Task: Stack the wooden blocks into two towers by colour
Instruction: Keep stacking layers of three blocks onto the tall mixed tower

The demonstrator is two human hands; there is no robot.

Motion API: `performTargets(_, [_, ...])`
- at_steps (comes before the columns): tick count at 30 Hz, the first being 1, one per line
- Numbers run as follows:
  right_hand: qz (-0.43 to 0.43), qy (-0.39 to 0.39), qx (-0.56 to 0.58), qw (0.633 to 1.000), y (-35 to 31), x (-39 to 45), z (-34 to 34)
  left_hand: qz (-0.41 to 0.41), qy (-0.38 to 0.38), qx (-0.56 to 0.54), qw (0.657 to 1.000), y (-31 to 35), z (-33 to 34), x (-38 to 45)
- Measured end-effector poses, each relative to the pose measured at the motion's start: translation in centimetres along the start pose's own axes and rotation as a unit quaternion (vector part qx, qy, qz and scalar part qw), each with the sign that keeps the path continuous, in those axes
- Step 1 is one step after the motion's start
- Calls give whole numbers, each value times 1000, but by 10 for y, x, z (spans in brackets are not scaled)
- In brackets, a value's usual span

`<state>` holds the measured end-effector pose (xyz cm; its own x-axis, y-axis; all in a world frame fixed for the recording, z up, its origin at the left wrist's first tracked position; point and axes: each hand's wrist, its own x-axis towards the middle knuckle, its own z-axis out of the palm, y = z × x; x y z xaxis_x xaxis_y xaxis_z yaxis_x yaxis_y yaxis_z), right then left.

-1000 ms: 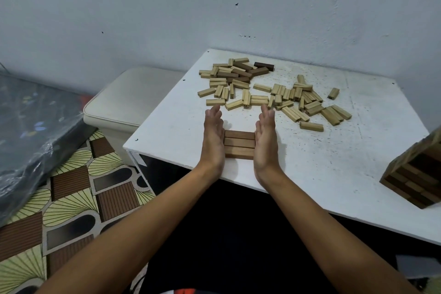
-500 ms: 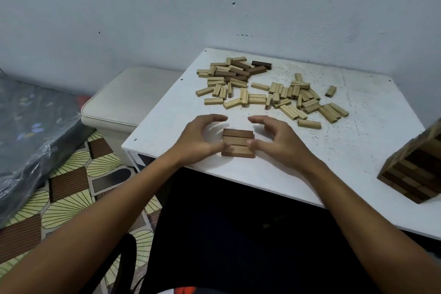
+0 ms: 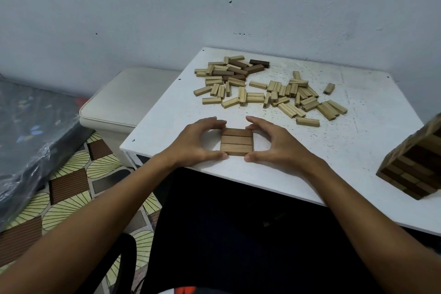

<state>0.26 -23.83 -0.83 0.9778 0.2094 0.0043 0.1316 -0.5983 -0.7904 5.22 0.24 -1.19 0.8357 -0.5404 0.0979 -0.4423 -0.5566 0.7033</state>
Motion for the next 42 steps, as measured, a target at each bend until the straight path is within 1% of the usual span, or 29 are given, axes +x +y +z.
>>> performTargets(13, [0,17,13,1000,1,0,2,3,-2,5,1000,3,-2,0])
performTargets(22, [-5,35,-37,999,-9,-6,0,5,-20,10,1000,15,-6,7])
performTargets(25, [-17,66,-45,997,-18,-11,-11,44,-13,-2,999,24,-15,15])
performTargets(29, [-39,122,-60,990,-41,-20,-41,101,7,-20,995,52,-32,36])
performTargets(33, [-46,180,-80,979,-65,-30,-83,163,14,-37,986,93,-48,63])
performTargets(37, [-56,227,-108,966,-85,-44,-127,209,2,-83,974,138,-58,88])
performTargets(42, [-37,276,-146,949,-94,-80,-180,278,-11,-72,958,197,-47,116])
